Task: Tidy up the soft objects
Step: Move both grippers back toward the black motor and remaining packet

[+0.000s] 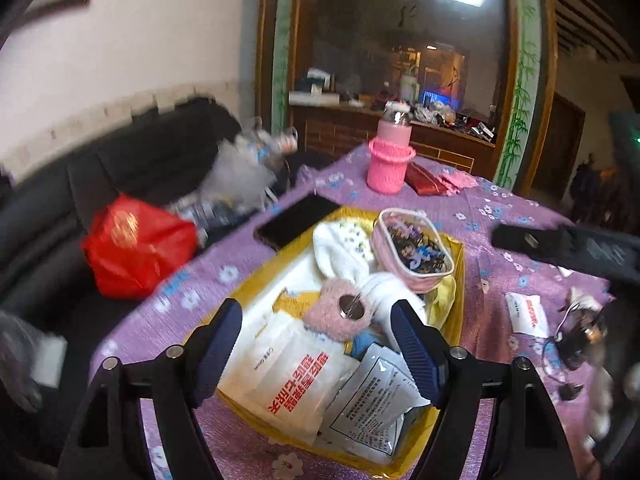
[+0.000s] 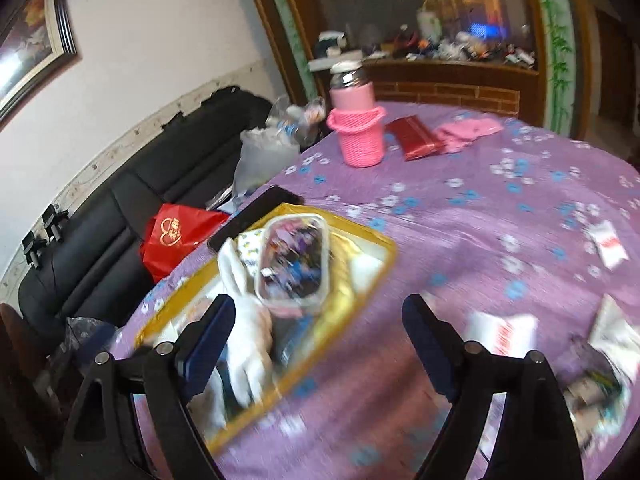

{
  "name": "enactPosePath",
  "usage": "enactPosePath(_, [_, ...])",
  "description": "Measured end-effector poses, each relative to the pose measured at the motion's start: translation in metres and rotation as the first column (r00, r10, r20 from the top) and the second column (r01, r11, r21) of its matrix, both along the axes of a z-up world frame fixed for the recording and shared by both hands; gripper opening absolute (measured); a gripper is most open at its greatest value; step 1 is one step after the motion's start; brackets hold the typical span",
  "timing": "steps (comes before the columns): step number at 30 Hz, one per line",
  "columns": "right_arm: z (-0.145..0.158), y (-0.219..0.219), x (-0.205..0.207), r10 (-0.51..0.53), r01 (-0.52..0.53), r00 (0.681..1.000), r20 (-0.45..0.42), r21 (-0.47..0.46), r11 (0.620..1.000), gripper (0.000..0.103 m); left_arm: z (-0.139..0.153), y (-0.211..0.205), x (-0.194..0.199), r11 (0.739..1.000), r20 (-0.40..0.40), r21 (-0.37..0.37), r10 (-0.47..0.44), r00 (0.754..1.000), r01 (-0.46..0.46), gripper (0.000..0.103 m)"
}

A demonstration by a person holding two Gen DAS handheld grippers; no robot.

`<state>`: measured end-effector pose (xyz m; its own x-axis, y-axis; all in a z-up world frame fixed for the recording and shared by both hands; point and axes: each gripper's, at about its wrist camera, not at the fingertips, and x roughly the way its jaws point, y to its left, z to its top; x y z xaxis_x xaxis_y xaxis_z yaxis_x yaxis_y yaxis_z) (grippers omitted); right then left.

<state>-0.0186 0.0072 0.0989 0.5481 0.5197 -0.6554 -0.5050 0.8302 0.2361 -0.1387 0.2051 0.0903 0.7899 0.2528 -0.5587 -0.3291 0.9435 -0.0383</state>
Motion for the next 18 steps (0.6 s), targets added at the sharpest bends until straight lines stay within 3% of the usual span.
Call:
enactPosePath(3, [-0.002,-0.029,-0.021,-0.036,0.036,0.999,0.032,-0.002,0.999,0.088,0.005,-0.018,-0.004,0.998,0.015,0.051,-0.026,1.0,0.025,0.091])
enactPosePath(18, [-0.013,-0.13,-0.056,-0.15,0.148,0.987,0.062,0.045,0.988,0.088,0.007,-0.111,0.001,0.967,-0.089,0.169,-0.179,0.98,0.192,0.091])
